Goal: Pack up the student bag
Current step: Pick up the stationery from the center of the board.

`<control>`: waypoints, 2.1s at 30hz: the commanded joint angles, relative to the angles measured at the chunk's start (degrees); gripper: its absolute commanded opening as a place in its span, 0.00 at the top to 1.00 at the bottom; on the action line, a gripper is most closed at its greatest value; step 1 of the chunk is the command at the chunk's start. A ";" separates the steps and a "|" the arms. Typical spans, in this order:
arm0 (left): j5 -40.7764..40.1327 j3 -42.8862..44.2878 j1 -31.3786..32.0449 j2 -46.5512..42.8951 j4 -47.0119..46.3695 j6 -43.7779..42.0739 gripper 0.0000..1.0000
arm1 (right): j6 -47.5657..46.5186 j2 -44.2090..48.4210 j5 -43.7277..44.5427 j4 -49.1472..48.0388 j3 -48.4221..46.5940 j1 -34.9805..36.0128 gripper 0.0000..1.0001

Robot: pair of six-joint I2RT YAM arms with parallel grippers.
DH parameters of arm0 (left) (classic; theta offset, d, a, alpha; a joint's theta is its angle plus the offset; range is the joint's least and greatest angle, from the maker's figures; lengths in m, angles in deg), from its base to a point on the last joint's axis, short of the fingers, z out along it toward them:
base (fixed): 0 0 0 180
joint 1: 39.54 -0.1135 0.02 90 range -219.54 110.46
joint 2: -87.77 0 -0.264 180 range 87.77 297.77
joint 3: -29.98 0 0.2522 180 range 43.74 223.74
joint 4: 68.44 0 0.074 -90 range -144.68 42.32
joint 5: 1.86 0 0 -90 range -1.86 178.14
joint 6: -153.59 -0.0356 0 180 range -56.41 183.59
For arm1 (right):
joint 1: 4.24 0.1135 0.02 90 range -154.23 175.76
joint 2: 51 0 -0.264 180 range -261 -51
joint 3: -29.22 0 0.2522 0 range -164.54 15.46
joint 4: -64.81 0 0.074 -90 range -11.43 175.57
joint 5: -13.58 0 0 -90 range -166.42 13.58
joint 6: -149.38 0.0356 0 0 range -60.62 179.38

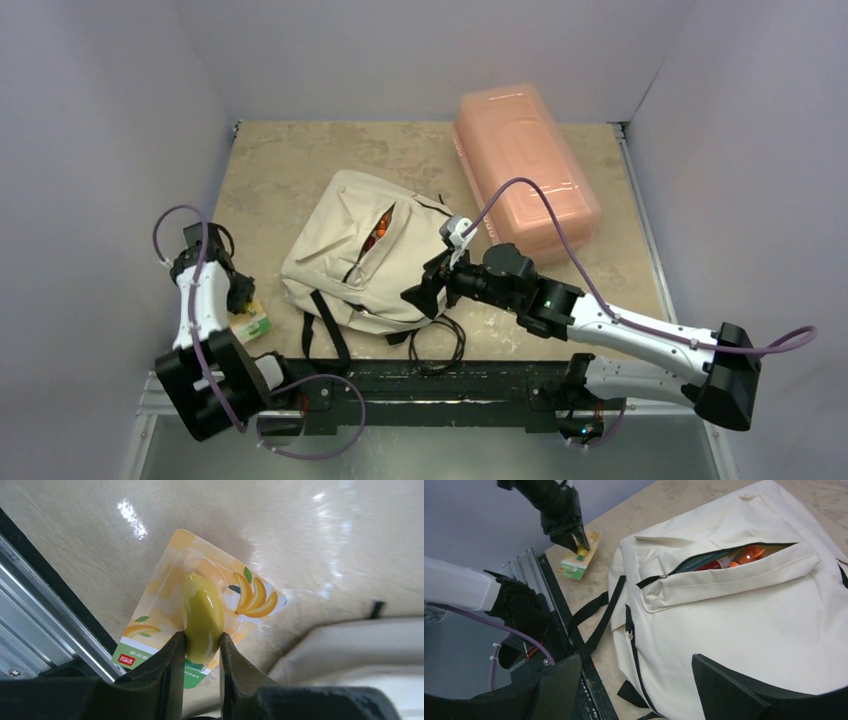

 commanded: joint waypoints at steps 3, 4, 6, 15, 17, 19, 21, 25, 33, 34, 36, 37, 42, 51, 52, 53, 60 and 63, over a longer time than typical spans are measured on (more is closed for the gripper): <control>7.80 6.79 5.57 -19.55 1.78 5.57 1.00 | 4.16 -2.61 -5.50 -0.30 -3.35 -5.32 0.14; 12.62 6.85 7.00 -21.65 0.42 8.31 1.00 | 5.44 -2.87 -7.80 -0.32 -3.69 -6.82 0.14; 20.86 6.27 10.47 -24.96 -3.12 16.31 1.00 | 7.86 -3.35 -10.94 -0.41 -4.17 -9.23 0.14; 23.37 3.89 40.06 -26.20 -22.64 42.08 1.00 | 13.73 -7.43 -10.93 -10.04 -4.83 -9.69 0.11; 22.56 6.10 44.23 -24.25 -22.67 43.05 1.00 | 14.15 -9.14 -9.05 -10.25 -5.92 -9.69 0.14; 21.79 7.49 47.73 -23.06 -23.63 43.69 1.00 | 15.45 -9.78 -8.79 -11.67 -5.66 -9.69 0.18; 20.50 8.00 51.49 -22.36 -24.84 44.21 1.00 | 16.80 -9.71 -8.43 -13.02 -4.63 -9.69 0.22; 19.40 7.22 55.34 -20.61 -27.48 46.16 1.00 | 17.99 -8.94 -7.74 -14.83 -1.98 -9.69 0.28; 18.63 7.39 59.94 -18.03 -31.12 47.29 1.00 | 17.84 -7.90 -3.98 -10.93 -1.41 -9.69 0.68; 18.45 7.25 60.01 -18.22 -31.20 47.30 1.00 | 17.91 -7.96 -3.46 -10.77 -1.20 -9.69 0.77; 17.89 7.13 60.08 -18.96 -31.37 46.65 0.98 | 18.71 -8.34 -3.04 -10.65 -0.85 -9.69 1.00; 17.76 7.33 60.10 -19.13 -31.04 45.31 0.91 | 19.68 -8.48 -2.66 -10.20 -0.81 -9.69 1.00; 14.80 18.25 58.23 -18.19 -14.55 19.55 0.43 | 24.33 -7.90 -4.05 -5.53 -1.74 -12.15 1.00; 9.43 31.87 55.69 -4.51 3.23 -27.23 0.38 | 32.04 -11.74 -28.35 1.85 -7.14 -21.08 1.00; 9.69 33.93 55.61 -1.10 4.72 -28.03 0.39 | 32.58 -13.70 -30.75 2.46 -8.07 -21.99 1.00; 9.21 35.96 55.67 2.03 5.91 -28.39 0.40 | 33.24 -15.04 -32.75 2.98 -8.92 -23.03 1.00; 6.60 44.76 57.06 17.83 5.52 -31.21 0.44 | 38.74 -20.95 -37.42 -0.94 -8.51 -27.09 1.00; 4.29 46.49 57.34 21.17 6.50 -32.42 0.45 | 41.80 -22.74 -39.55 -6.18 -6.92 -28.09 1.00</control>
